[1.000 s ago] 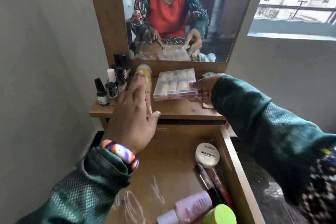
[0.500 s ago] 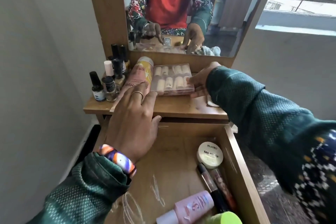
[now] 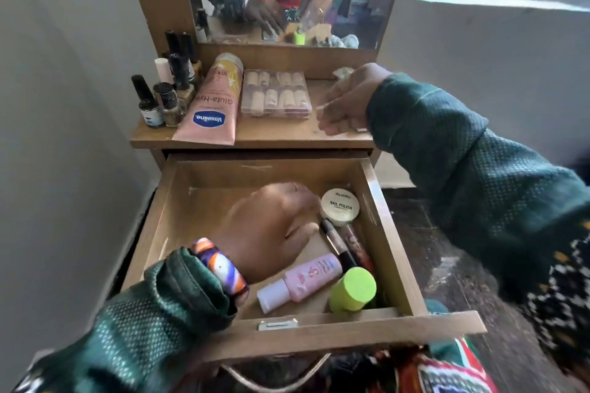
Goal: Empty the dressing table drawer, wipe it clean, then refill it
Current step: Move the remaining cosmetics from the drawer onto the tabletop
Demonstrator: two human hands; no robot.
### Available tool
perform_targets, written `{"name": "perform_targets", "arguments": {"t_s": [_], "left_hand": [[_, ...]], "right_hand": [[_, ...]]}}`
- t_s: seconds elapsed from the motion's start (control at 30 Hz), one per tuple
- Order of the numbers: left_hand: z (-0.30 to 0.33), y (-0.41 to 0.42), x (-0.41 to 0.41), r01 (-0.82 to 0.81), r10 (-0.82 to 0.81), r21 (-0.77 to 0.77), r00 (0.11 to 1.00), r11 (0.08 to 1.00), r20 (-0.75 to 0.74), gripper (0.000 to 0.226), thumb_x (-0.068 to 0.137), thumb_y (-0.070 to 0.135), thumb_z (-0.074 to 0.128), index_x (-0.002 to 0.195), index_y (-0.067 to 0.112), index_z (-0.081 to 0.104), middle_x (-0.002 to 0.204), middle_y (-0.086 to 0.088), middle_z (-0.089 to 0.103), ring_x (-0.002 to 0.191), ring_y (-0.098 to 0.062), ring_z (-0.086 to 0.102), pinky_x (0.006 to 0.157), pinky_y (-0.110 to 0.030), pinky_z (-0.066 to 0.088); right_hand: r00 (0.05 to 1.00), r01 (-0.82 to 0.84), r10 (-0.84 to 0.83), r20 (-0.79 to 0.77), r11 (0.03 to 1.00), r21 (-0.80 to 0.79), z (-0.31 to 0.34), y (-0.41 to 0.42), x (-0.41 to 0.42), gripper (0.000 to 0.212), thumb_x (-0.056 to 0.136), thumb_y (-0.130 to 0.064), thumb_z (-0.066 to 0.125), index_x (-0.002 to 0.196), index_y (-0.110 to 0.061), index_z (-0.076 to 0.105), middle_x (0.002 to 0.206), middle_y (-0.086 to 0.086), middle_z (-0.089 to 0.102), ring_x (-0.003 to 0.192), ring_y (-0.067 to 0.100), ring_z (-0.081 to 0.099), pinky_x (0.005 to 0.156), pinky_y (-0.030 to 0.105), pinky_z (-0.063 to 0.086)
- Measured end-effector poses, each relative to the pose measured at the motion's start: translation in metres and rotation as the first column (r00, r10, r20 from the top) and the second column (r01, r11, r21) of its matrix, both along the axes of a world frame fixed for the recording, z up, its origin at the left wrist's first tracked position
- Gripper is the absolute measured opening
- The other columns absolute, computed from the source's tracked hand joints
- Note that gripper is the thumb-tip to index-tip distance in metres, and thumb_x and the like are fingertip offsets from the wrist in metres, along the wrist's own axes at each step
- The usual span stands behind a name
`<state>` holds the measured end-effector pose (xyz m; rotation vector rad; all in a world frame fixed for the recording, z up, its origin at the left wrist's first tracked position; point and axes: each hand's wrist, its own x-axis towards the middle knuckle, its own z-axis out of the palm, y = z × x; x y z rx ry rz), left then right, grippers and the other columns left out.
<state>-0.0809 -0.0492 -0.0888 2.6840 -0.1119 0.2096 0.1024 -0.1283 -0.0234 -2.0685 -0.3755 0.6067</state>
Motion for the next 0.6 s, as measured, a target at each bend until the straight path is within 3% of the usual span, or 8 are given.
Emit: {"name": "perform_targets", "arguments": {"t_s": [0.07,0.13,0.2,0.27,0.33,0.43,0.5,0.6], "left_hand": [[-0.009,-0.012,-0.001,0.033,-0.02,0.07,0.983,0.997,-0.184,0.032,0.087,0.032,0.052,0.118,0.029,0.058,0.12,0.007,0.061,0.111,-0.016,0.058,0.089,-0.037,0.05],[-0.014,-0.02,0.001,0.077,-0.021,0.165,0.948,0.983,-0.316,0.034,0.087,0.031,0.052,0.121,0.03,0.054,0.121,0.007,0.06,0.112,-0.017,0.057,0.088,-0.031,0.048],[-0.019,-0.022,0.007,0.049,0.023,0.182,0.928,0.982,-0.373,0.035,0.086,0.03,0.054,0.121,0.028,0.055,0.123,0.008,0.06,0.112,-0.017,0.057,0.084,-0.026,0.045],[-0.026,-0.024,0.017,-0.005,0.082,0.187,0.911,0.982,-0.404,0.035,0.086,0.032,0.054,0.12,0.023,0.054,0.125,0.004,0.06,0.114,-0.02,0.057,0.089,-0.03,0.047],[-0.035,-0.029,0.032,-0.129,0.162,0.106,0.891,0.986,-0.424,0.041,0.087,0.034,0.055,0.123,0.017,0.051,0.126,-0.005,0.059,0.116,-0.027,0.056,0.094,-0.036,0.047],[-0.048,-0.038,0.055,-0.331,0.294,-0.004,0.841,0.943,-0.454,0.045,0.09,0.031,0.055,0.125,0.004,0.048,0.129,-0.015,0.057,0.119,-0.031,0.052,0.094,-0.033,0.042],[-0.054,-0.043,0.065,-0.376,0.328,-0.009,0.818,0.927,-0.472,0.043,0.091,0.029,0.055,0.125,0.002,0.051,0.13,-0.016,0.057,0.121,-0.03,0.052,0.095,-0.032,0.04],[-0.059,-0.05,0.074,-0.391,0.328,-0.039,0.819,0.92,-0.471,0.033,0.088,0.025,0.058,0.114,0.005,0.063,0.122,-0.014,0.064,0.115,-0.03,0.056,0.09,-0.03,0.043]], "right_hand": [[0.996,-0.087,0.089,0.018,0.992,-0.089,-0.01,-0.016,-0.017,0.03,0.084,0.006,0.058,0.115,0.007,0.057,0.082,0.014,0.063,0.066,0.02,0.059,0.073,0.032,0.054],[0.98,-0.162,0.189,0.07,0.945,-0.285,-0.023,-0.029,-0.035,0.03,0.08,0.003,0.065,0.111,0.005,0.061,0.084,0.014,0.065,0.067,0.022,0.062,0.074,0.034,0.057],[0.952,-0.232,0.301,0.056,0.83,-0.507,-0.038,-0.039,-0.051,0.035,0.079,-0.001,0.068,0.113,0.002,0.061,0.088,0.013,0.065,0.069,0.022,0.062,0.069,0.032,0.057],[0.908,-0.277,0.418,0.04,0.667,-0.692,-0.051,-0.049,-0.061,0.037,0.083,-0.005,0.065,0.119,-0.002,0.059,0.101,0.014,0.065,0.074,0.022,0.058,0.064,0.028,0.052],[0.836,-0.199,0.533,0.131,0.517,-0.833,-0.059,-0.058,-0.068,0.035,0.082,-0.012,0.066,0.117,-0.009,0.06,0.096,0.008,0.06,0.077,0.021,0.054,0.065,0.028,0.047],[0.749,-0.141,0.634,0.191,0.434,-0.89,-0.065,-0.066,-0.073,0.029,0.082,-0.019,0.067,0.111,-0.018,0.062,0.088,0.004,0.054,0.076,0.02,0.051,0.068,0.028,0.044],[0.668,-0.152,0.712,0.216,0.416,-0.897,-0.069,-0.069,-0.075,0.025,0.085,-0.022,0.063,0.11,-0.019,0.061,0.098,0.005,0.063,0.08,0.02,0.052,0.071,0.029,0.044],[0.536,-0.149,0.82,0.202,0.327,-0.933,-0.077,-0.074,-0.076,0.034,0.092,-0.028,0.051,0.124,-0.015,0.054,0.126,0.004,0.059,0.117,0.024,0.048,0.095,0.035,0.039]]}}
